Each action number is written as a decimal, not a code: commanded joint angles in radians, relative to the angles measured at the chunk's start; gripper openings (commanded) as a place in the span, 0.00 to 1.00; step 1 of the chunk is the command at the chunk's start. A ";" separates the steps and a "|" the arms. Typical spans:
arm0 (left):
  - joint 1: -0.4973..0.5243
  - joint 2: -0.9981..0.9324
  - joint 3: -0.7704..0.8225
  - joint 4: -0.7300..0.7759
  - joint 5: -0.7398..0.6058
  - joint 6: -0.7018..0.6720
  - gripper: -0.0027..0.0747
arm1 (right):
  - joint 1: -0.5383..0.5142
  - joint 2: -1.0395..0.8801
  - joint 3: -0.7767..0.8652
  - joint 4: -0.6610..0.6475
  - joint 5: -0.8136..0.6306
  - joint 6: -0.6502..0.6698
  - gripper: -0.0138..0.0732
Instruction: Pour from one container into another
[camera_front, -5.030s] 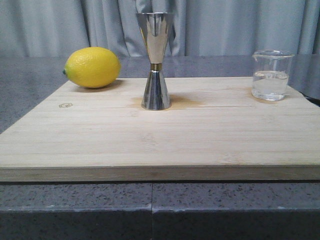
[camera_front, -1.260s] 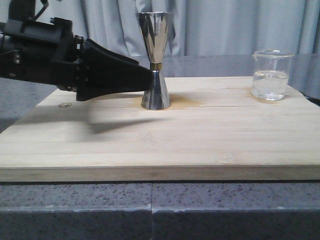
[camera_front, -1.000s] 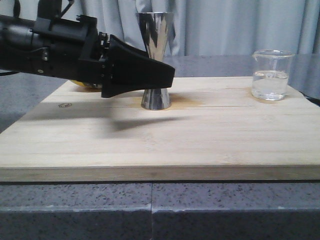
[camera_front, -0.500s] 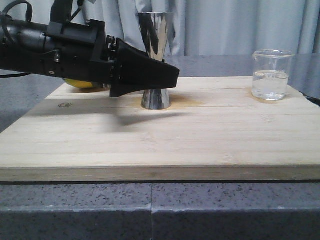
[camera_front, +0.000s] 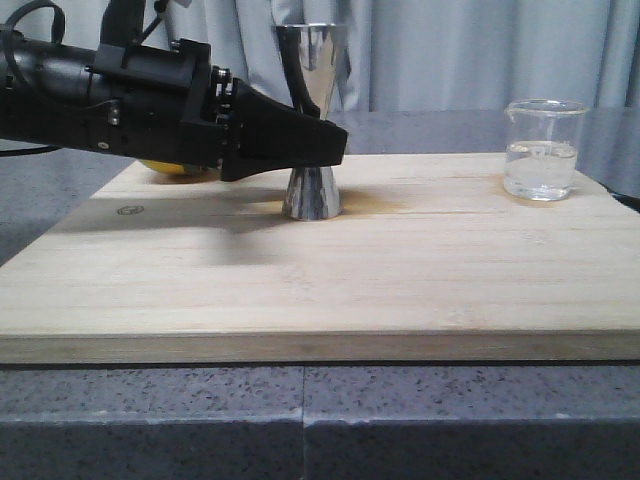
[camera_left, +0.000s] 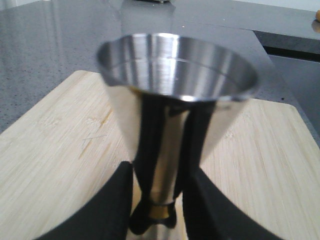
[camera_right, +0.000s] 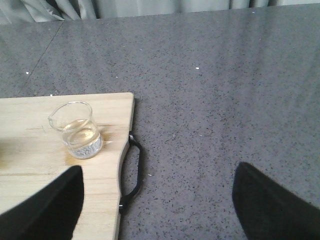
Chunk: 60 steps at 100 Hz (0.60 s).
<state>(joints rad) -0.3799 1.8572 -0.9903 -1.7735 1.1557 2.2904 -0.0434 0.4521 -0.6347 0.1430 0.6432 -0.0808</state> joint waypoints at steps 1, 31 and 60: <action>-0.009 -0.039 -0.026 -0.078 0.114 -0.011 0.20 | 0.002 0.016 -0.037 0.004 -0.066 -0.005 0.80; -0.009 -0.039 -0.026 -0.078 0.114 -0.011 0.03 | 0.002 0.016 -0.037 0.004 -0.066 -0.005 0.80; -0.009 -0.039 -0.026 -0.078 0.114 -0.011 0.01 | 0.003 0.016 -0.037 0.004 -0.066 -0.022 0.80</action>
<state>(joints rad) -0.3799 1.8572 -0.9910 -1.7814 1.1596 2.2904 -0.0434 0.4521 -0.6347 0.1430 0.6432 -0.0808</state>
